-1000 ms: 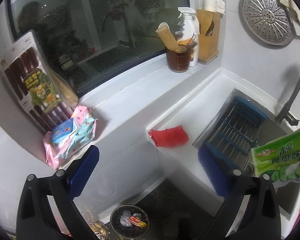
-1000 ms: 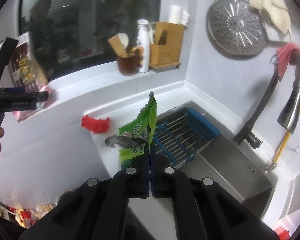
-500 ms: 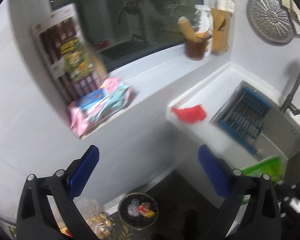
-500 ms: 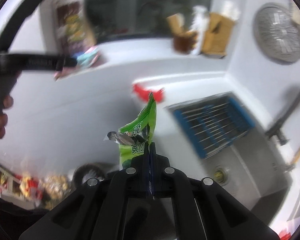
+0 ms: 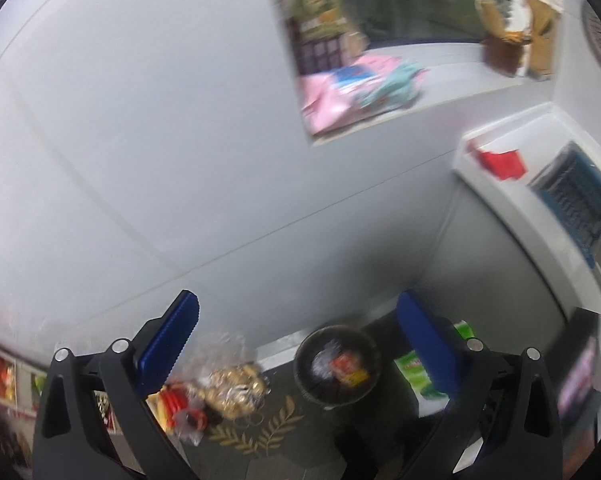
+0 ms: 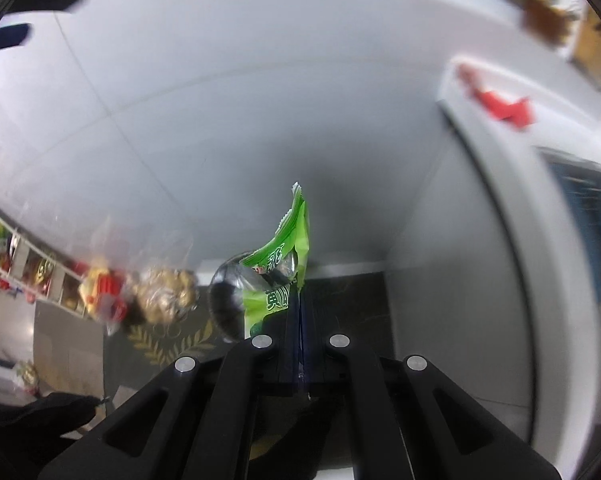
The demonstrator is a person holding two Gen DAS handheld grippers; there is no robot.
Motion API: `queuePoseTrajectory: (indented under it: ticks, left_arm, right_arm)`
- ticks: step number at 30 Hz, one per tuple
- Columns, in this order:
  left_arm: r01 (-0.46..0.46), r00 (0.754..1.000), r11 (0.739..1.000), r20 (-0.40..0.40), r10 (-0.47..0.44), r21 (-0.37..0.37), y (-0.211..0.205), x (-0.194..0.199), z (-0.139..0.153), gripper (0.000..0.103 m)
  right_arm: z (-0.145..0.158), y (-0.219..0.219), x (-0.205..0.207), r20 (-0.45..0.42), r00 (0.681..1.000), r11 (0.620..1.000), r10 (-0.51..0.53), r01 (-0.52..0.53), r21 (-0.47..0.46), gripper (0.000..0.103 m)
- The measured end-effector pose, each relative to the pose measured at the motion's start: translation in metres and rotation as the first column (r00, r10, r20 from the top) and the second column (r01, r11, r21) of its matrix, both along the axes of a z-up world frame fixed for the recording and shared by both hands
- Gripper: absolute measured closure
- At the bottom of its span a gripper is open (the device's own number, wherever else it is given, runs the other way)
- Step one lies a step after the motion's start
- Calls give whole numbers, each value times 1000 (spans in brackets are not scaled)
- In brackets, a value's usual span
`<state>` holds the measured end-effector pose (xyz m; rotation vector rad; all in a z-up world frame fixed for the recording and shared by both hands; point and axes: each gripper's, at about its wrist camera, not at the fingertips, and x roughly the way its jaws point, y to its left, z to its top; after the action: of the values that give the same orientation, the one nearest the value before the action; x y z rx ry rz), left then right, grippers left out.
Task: Collect trash
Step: 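Carry the green snack packet with the right gripper down to the bin, then open the right gripper to drop the green packet into the bin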
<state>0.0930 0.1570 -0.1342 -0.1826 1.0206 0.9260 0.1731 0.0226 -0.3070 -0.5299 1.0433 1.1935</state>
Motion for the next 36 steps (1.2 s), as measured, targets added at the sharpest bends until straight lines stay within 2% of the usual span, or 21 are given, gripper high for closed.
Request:
queuePoseTrajectory:
  ticks: [5, 9, 15, 25, 31, 36]
  left_arm:
    - [-81, 996, 997, -22, 81, -9, 14, -42, -8, 6]
    - [-147, 988, 989, -49, 146, -6, 25, -77, -15, 6]
    - [-242, 967, 970, -87, 240, -14, 39, -127, -28, 6]
    - [-352, 932, 934, -111, 345, -52, 49, -181, -53, 6]
    - [-390, 916, 918, -135, 378, -77, 55, -189, -75, 6]
    - [-391, 914, 915, -163, 373, -99, 56, -185, -91, 6]
  right_arm:
    - [-61, 53, -20, -85, 996, 997, 22, -28, -72, 103]
    - [-115, 91, -38, -120, 993, 988, 18, -36, -150, 103]
    - [-176, 132, -65, -123, 992, 969, 37, -65, -236, 103]
    - [-244, 175, -85, -119, 992, 938, 30, -69, -339, 103]
    - [-267, 199, -97, -98, 992, 930, 81, -111, -350, 103]
    - [-285, 215, -107, -79, 989, 920, 123, -144, -365, 103]
